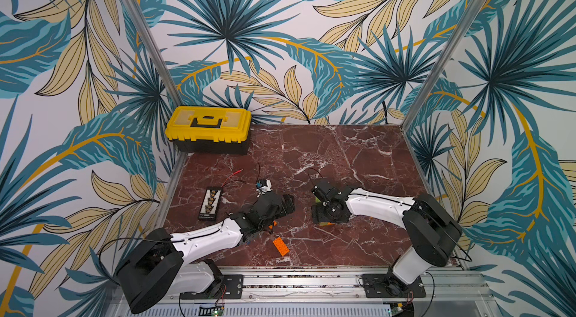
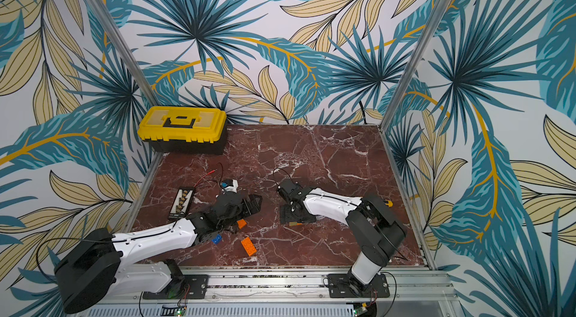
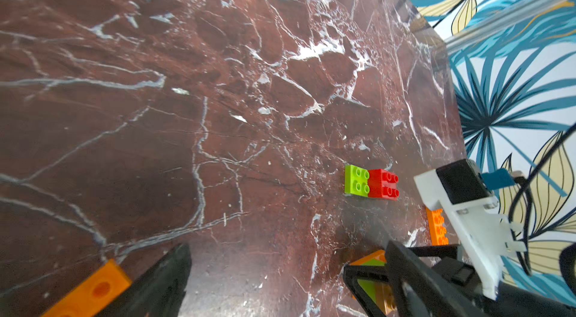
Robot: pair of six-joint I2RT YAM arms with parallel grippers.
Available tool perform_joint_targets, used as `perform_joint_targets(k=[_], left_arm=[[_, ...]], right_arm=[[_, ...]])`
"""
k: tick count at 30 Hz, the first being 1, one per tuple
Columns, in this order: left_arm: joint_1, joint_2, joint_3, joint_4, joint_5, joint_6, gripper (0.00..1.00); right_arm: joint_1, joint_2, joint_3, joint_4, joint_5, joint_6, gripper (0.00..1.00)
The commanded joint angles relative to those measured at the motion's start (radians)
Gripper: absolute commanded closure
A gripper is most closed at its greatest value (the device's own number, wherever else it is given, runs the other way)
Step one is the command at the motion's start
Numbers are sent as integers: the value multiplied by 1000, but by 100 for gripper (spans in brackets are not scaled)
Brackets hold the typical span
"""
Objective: Assemble the number 5 with lego
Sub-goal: Pick up the lego brick from the center of the board.
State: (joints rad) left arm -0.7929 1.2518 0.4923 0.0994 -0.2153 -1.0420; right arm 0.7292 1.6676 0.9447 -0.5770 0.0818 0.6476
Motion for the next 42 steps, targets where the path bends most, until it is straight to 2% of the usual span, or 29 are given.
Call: perform_joint_targets(k=[1,7,23,36,42], left_arm=[[19,-29,-55,104,20,-20,0],[29,-34,-8,50,94,54,0],[29,58,5,137,184,11,0],[29,67,15,129,197,6,0],[29,76,20,131,200,7,0]], right_arm=[[6,45,-12,-32,-19,-27,12],[10,52,-24,-57,-27,-71,13],[30,91,-28,-113,46,-74,15],[30,87,-35,-131,40,-67,19],[30,62,-42,-124,10,-48,17]])
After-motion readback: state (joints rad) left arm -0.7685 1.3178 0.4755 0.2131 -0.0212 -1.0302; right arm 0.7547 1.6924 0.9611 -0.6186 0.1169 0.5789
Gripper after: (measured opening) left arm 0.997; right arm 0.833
